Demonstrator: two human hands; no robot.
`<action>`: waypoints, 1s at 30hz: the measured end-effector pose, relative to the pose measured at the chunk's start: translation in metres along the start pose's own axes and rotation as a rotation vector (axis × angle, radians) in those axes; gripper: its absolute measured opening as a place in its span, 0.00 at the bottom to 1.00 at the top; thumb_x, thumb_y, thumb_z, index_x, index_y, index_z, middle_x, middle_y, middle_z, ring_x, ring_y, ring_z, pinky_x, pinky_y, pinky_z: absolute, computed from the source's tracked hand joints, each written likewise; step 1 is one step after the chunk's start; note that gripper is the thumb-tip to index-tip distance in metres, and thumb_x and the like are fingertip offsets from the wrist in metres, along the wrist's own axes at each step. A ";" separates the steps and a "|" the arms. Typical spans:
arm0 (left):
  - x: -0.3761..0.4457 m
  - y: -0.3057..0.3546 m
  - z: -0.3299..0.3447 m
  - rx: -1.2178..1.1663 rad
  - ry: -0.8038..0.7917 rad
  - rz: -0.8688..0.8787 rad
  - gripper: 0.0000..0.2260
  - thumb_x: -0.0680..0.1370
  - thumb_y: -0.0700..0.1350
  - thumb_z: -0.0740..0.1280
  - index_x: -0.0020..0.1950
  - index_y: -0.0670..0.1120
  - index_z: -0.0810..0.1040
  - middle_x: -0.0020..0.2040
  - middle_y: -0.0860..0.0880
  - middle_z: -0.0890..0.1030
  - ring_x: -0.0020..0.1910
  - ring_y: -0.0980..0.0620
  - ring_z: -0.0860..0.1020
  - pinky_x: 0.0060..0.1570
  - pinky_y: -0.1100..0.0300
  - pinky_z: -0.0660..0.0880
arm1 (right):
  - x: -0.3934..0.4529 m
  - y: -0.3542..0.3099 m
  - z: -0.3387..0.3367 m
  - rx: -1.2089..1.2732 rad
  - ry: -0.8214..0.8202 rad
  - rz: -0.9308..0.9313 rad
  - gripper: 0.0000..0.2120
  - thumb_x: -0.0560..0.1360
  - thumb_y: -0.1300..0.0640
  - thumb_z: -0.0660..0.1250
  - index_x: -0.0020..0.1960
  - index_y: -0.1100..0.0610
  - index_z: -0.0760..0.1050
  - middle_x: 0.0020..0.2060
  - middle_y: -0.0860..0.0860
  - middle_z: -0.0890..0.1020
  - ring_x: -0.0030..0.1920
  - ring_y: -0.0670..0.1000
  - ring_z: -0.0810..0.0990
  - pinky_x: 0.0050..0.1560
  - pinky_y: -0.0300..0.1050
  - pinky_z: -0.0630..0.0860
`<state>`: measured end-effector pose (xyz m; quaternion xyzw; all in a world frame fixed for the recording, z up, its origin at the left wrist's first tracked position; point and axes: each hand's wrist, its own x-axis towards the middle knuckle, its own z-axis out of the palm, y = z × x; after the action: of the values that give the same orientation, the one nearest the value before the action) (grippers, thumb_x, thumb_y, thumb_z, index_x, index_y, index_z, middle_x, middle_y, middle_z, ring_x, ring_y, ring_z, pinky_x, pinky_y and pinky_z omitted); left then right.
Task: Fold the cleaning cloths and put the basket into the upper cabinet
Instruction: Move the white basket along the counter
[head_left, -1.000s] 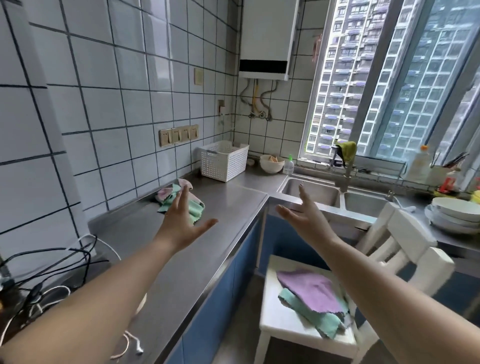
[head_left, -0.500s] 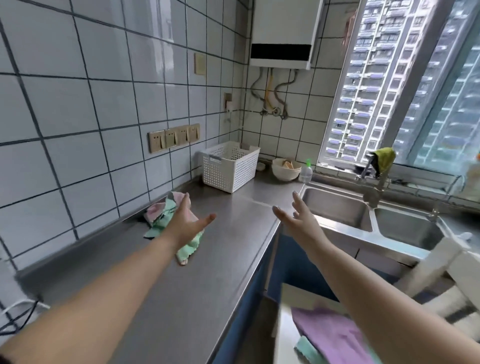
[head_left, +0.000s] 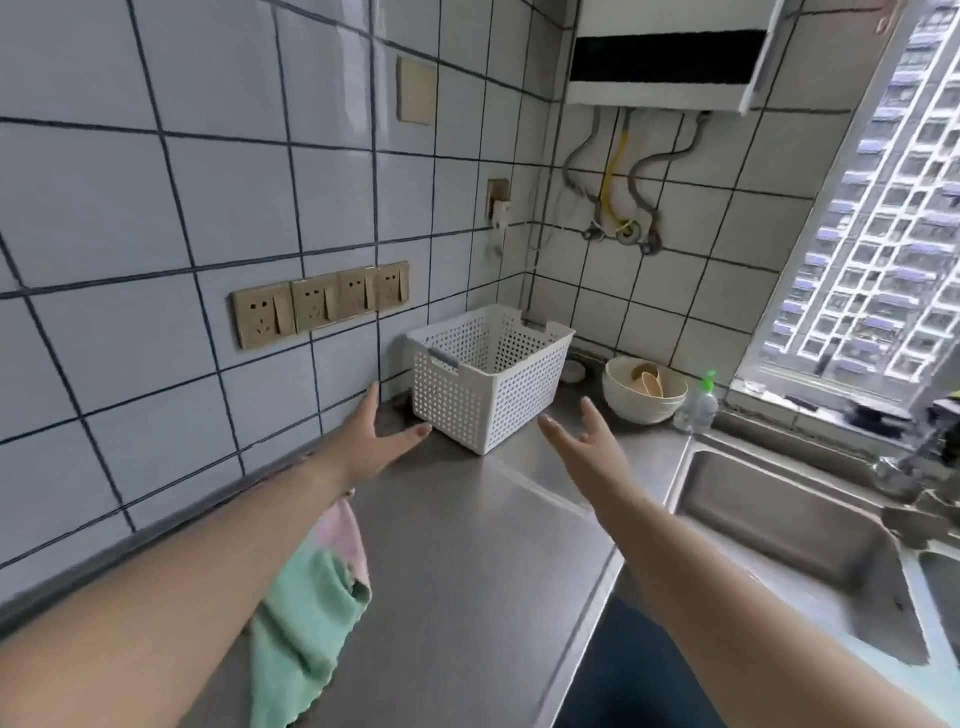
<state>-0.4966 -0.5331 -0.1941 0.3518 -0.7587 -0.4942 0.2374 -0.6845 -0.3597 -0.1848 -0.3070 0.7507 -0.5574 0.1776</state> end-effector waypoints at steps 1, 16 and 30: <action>0.024 0.002 0.003 0.019 0.006 0.002 0.46 0.71 0.59 0.70 0.77 0.52 0.43 0.78 0.49 0.53 0.76 0.50 0.54 0.73 0.53 0.55 | 0.025 0.004 0.004 -0.010 -0.005 0.002 0.40 0.72 0.42 0.68 0.76 0.50 0.52 0.74 0.49 0.61 0.73 0.50 0.61 0.71 0.51 0.62; 0.283 -0.024 0.020 0.052 0.071 -0.116 0.41 0.75 0.59 0.65 0.78 0.50 0.43 0.78 0.50 0.52 0.75 0.50 0.55 0.71 0.54 0.54 | 0.274 0.071 0.093 0.012 -0.097 0.216 0.54 0.58 0.28 0.64 0.75 0.51 0.51 0.74 0.51 0.60 0.72 0.55 0.62 0.66 0.61 0.68; 0.367 -0.067 0.059 -0.094 0.273 -0.154 0.16 0.76 0.46 0.67 0.62 0.48 0.69 0.57 0.49 0.76 0.54 0.50 0.76 0.53 0.55 0.72 | 0.320 0.104 0.124 0.356 -0.200 0.406 0.27 0.75 0.59 0.60 0.71 0.51 0.54 0.50 0.47 0.71 0.44 0.47 0.74 0.51 0.59 0.79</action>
<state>-0.7530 -0.7987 -0.2743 0.4613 -0.6663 -0.4934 0.3157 -0.8764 -0.6408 -0.2980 -0.1679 0.6658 -0.6006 0.4096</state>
